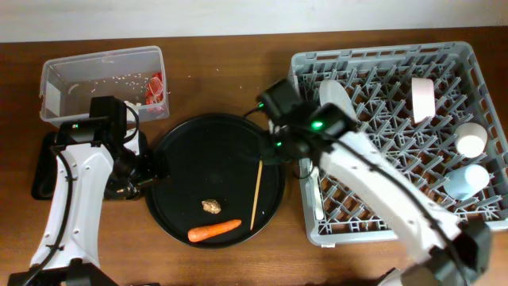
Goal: Sort waste into correct bins and load items into the dishwasher rack
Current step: 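Grasp the white fork with the right gripper and place it in the rack, then grasp the wooden chopstick with the right gripper and place it in the rack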
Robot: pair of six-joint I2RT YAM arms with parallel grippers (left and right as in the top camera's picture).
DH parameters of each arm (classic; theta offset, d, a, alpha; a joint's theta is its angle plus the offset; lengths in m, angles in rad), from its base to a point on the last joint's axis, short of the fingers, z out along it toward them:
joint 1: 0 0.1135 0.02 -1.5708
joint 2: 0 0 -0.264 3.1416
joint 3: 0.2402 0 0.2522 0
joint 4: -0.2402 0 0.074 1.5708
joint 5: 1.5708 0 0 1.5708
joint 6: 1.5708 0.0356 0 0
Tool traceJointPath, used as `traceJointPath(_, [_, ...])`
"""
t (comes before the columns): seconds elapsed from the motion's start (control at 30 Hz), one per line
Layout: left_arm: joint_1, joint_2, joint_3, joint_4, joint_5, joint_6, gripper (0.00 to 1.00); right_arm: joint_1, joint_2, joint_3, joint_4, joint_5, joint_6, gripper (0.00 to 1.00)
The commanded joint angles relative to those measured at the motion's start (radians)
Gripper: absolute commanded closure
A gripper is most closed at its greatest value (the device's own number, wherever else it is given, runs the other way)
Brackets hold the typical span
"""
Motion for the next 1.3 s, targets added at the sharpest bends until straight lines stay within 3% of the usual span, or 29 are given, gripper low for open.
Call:
traceJointPath(0.0, [0.001, -0.006, -0.005, 0.002, -0.007, 0.009, 0.04, 0.050, 0.162, -0.039, 0.031, -0.012, 0.151, 0.52])
traceJointPath(0.1, [0.001, -0.006, -0.005, 0.002, -0.007, 0.009, 0.04, 0.065, 0.345, -0.039, 0.065, 0.029, 0.277, 0.52])
traceJointPath(0.23, [0.001, -0.006, -0.005, 0.002, -0.007, 0.009, 0.04, 0.063, 0.460, -0.040, 0.101, 0.005, 0.280, 0.56])
traceJointPath(0.27, [0.001, -0.006, -0.005, 0.005, -0.007, 0.009, 0.04, 0.064, 0.472, -0.043, 0.101, 0.001, 0.281, 0.64])
traceJointPath(0.33, [0.001, -0.006, -0.005, 0.007, -0.007, 0.009, 0.04, 0.064, 0.475, -0.050, 0.106, -0.001, 0.281, 0.93])
traceJointPath(0.37, [0.001, -0.006, -0.005, 0.006, -0.007, 0.010, 0.04, 0.064, 0.475, -0.050, 0.104, -0.001, 0.281, 0.96])
traceJointPath(0.47, [0.001, -0.006, -0.005, 0.006, -0.007, 0.009, 0.04, 0.062, 0.470, -0.031, 0.090, -0.037, 0.280, 0.96])
traceJointPath(0.6, [0.001, -0.006, -0.005, 0.010, -0.007, 0.009, 0.03, 0.011, 0.293, 0.245, -0.205, 0.103, 0.216, 0.96])
traceJointPath(0.63, [0.001, -0.006, -0.005, 0.009, -0.007, 0.009, 0.03, -0.023, 0.185, 0.267, -0.294, 0.133, 0.148, 0.96])
traceJointPath(0.77, [0.001, -0.006, -0.005, 0.012, -0.007, 0.009, 0.03, -0.115, 0.097, 0.264, -0.510, 0.231, 0.118, 0.96])
traceJointPath(0.83, [0.000, -0.006, -0.005, 0.013, -0.007, 0.009, 0.03, -0.150, 0.097, 0.190, -0.494, 0.236, 0.111, 0.96])
traceJointPath(1.0, [0.000, -0.006, -0.006, 0.010, -0.006, 0.009, 0.03, -0.206, 0.097, -0.090, -0.246, 0.202, 0.024, 0.96])
traceJointPath(1.13, [0.000, -0.006, -0.006, 0.010, -0.006, 0.009, 0.03, -0.206, 0.097, -0.161, -0.159, 0.203, 0.002, 0.95])
traceJointPath(1.17, [0.000, -0.006, -0.006, 0.010, -0.006, 0.009, 0.03, -0.206, 0.097, -0.161, -0.156, 0.203, -0.010, 0.85])
traceJointPath(1.2, [0.000, -0.006, -0.006, 0.010, -0.006, 0.009, 0.03, -0.206, 0.097, -0.161, -0.152, 0.203, -0.013, 0.65])
traceJointPath(1.27, [0.001, -0.006, -0.006, 0.009, -0.006, 0.009, 0.03, -0.206, 0.097, -0.161, -0.143, 0.203, -0.013, 0.56])
